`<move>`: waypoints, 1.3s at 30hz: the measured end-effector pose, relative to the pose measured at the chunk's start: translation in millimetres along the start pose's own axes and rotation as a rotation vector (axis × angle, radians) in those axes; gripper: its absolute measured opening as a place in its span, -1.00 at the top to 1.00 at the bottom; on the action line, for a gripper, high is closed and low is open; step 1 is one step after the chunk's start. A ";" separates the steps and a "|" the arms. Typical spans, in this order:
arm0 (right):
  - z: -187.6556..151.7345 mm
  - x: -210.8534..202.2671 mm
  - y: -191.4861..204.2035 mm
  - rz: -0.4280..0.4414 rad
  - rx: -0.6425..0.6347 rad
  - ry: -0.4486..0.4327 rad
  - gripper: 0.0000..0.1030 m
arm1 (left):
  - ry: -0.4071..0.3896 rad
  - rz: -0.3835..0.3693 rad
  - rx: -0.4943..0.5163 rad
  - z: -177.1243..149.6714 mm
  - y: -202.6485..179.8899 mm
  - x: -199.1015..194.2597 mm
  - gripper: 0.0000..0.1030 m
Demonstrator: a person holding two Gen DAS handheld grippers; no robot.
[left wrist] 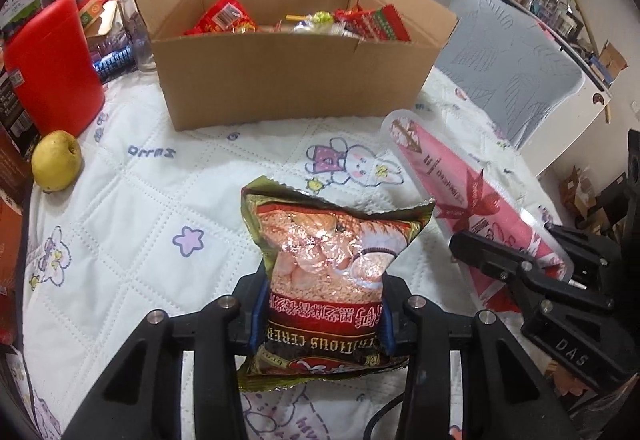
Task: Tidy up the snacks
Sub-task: 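Lift the cereal bag and pink cone packet and carry them over the box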
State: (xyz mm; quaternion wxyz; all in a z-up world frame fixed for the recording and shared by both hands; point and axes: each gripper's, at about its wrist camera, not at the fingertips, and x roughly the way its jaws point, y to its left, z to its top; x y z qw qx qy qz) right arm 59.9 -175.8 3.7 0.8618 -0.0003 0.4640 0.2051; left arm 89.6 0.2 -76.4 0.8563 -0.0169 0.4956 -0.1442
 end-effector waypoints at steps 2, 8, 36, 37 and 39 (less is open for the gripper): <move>1.6 -2.2 3.2 0.013 -0.012 -0.005 0.80 | -0.015 0.003 0.000 2.4 -1.6 -6.4 0.19; 7.8 -17.3 10.5 0.050 -0.052 -0.039 0.80 | -0.071 0.020 0.009 10.9 -7.7 -28.2 0.19; 87.4 -68.7 20.2 0.063 -0.206 -0.257 0.80 | -0.335 0.024 0.082 92.2 -24.6 -88.5 0.19; 93.5 -69.4 19.4 0.064 -0.209 -0.266 0.80 | -0.342 0.027 0.083 96.6 -23.9 -89.2 0.19; 103.2 -69.4 18.3 0.065 -0.215 -0.278 0.80 | -0.357 0.029 0.084 106.5 -22.2 -90.4 0.19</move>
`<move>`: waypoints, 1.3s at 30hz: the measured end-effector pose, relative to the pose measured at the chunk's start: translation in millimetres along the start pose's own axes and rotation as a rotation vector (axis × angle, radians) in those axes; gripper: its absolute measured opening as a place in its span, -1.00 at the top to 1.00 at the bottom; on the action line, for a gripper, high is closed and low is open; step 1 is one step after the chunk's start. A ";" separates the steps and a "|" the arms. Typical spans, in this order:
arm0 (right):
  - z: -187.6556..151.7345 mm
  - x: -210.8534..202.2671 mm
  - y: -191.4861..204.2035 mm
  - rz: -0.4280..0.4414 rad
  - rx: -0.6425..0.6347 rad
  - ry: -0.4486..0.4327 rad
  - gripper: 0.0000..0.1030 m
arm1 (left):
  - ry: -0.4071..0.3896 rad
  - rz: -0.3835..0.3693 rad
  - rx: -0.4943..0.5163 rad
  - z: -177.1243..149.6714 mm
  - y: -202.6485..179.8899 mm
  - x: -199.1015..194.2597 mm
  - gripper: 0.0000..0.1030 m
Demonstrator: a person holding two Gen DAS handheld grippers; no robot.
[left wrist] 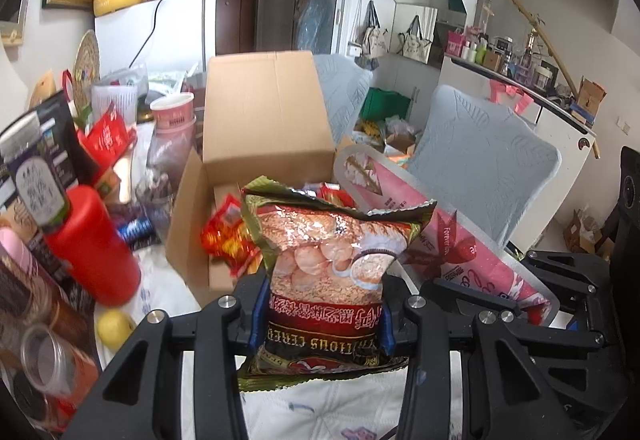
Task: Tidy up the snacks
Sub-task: 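Lift the cereal bag and pink cone packet and carry them over the box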
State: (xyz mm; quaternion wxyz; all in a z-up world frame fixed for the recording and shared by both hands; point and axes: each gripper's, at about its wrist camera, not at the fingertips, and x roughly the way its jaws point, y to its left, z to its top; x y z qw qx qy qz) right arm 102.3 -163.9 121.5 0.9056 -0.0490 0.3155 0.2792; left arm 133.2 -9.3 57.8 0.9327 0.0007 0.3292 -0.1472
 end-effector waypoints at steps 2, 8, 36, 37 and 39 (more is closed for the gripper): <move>7.8 3.0 -3.5 0.004 -0.004 -0.009 0.80 | -0.010 0.001 -0.003 7.7 2.9 2.7 0.19; 31.3 15.6 -17.4 -0.004 -0.016 -0.028 0.80 | -0.044 0.021 0.010 33.2 12.0 14.5 0.19; 66.0 129.7 -89.2 0.062 0.126 0.119 0.80 | 0.049 0.160 -0.028 66.4 64.4 140.5 0.19; 63.9 133.6 -91.5 0.063 0.132 0.129 0.80 | 0.055 0.164 -0.029 66.1 65.2 143.9 0.19; 62.7 140.7 -94.5 0.064 0.141 0.142 0.80 | 0.067 0.172 -0.030 65.4 67.9 151.0 0.19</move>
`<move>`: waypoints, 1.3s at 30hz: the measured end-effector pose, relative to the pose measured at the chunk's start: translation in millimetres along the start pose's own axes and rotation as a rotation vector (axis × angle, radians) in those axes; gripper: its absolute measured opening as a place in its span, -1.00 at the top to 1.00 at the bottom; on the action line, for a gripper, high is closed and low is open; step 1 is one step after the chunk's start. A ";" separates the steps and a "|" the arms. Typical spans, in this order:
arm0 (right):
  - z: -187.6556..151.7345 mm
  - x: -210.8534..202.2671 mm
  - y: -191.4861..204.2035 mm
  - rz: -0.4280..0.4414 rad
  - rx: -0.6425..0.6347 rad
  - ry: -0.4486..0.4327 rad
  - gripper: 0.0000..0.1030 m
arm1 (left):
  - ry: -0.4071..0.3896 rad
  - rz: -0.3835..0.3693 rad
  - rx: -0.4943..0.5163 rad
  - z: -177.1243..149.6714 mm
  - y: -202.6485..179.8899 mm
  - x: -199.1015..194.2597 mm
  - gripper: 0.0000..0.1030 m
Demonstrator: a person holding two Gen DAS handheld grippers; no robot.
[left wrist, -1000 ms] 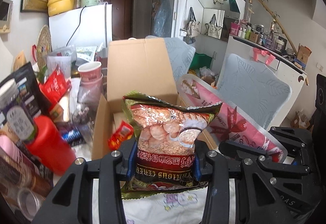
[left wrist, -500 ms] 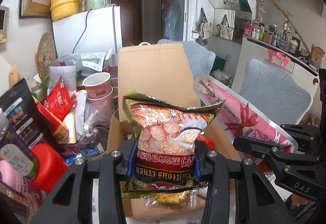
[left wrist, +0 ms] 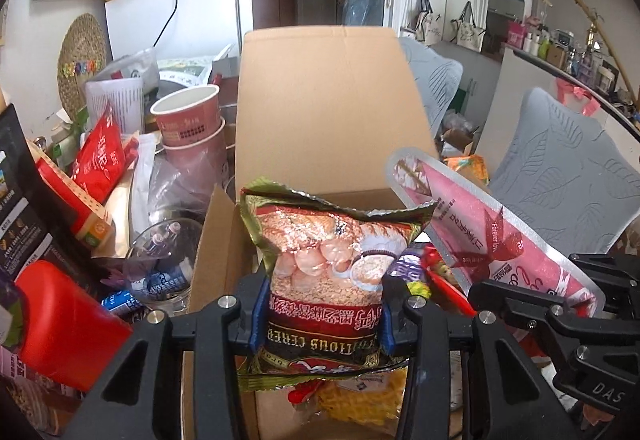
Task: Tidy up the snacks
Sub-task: 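Lift the cereal bag and pink cone packet and carry them over the box, then open the left gripper to drop the cereal bag while the right drops the pink packet inside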
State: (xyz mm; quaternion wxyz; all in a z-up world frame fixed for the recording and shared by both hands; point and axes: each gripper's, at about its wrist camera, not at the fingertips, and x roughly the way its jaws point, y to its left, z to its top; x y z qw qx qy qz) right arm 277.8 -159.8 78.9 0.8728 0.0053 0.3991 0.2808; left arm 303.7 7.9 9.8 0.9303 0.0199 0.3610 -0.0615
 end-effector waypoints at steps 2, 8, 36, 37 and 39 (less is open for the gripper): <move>0.3 6.9 -3.8 -0.002 0.009 0.011 0.80 | 0.010 0.008 0.000 0.1 1.2 6.9 0.19; 3.2 22.3 -8.6 -0.029 0.009 0.030 0.80 | 0.039 0.027 -0.013 -0.1 4.9 27.4 0.19; 3.1 86.6 -26.1 -0.151 0.035 0.255 0.78 | 0.215 0.113 0.052 -6.4 -6.1 73.5 0.18; 2.7 86.6 -26.3 -0.153 0.036 0.257 0.78 | 0.218 0.113 0.052 -6.2 -6.4 73.3 0.17; 2.9 84.3 -26.2 -0.161 0.037 0.260 0.72 | 0.229 0.114 0.060 -5.1 -7.2 73.5 0.15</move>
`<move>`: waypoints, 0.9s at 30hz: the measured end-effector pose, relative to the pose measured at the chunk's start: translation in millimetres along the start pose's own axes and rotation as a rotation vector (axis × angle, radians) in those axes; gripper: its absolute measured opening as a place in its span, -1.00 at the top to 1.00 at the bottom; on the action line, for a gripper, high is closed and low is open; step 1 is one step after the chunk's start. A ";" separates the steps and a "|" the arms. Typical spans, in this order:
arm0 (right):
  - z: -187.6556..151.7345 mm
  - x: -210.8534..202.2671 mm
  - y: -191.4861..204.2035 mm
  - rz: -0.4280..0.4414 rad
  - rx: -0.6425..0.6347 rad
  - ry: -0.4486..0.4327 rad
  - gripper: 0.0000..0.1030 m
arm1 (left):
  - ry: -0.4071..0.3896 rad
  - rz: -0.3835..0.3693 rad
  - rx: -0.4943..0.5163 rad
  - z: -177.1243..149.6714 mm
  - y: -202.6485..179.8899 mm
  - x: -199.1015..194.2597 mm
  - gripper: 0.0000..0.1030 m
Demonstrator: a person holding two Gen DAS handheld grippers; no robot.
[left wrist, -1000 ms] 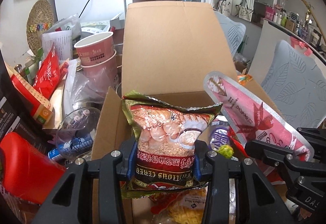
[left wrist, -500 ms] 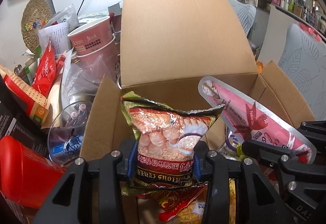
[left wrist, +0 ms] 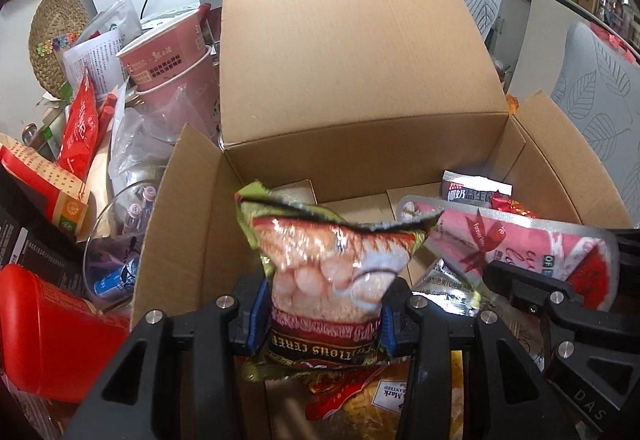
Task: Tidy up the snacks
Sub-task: 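Open the left gripper to drop the cereal bag while the right drops the pink packet inside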
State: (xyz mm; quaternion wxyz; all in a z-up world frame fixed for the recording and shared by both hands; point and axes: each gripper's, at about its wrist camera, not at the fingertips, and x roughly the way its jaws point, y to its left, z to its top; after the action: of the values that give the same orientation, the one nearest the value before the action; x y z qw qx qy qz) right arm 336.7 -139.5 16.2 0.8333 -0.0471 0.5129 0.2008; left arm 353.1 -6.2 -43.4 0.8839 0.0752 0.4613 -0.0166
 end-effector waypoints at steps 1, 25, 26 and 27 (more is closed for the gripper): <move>-0.1 -1.4 0.0 -0.007 0.002 -0.001 0.58 | 0.001 0.002 0.004 0.8 -0.3 -0.7 0.15; -0.7 -72.9 8.5 -0.116 -0.019 -0.123 0.24 | -0.107 0.052 -0.020 11.7 7.3 -68.9 -0.55; 0.1 -75.4 9.7 -0.117 -0.022 -0.130 0.24 | -0.118 0.054 -0.022 12.3 8.3 -73.9 -0.55; 0.5 -80.5 11.2 -0.117 -0.026 -0.142 0.24 | -0.128 0.056 -0.024 12.8 9.2 -78.7 -0.55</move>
State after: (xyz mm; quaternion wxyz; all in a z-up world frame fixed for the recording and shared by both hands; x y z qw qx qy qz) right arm 301.1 -152.2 88.2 0.8773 -0.0734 0.4461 0.1613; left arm 319.3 -2.2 29.2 0.9125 0.0762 0.4017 0.0092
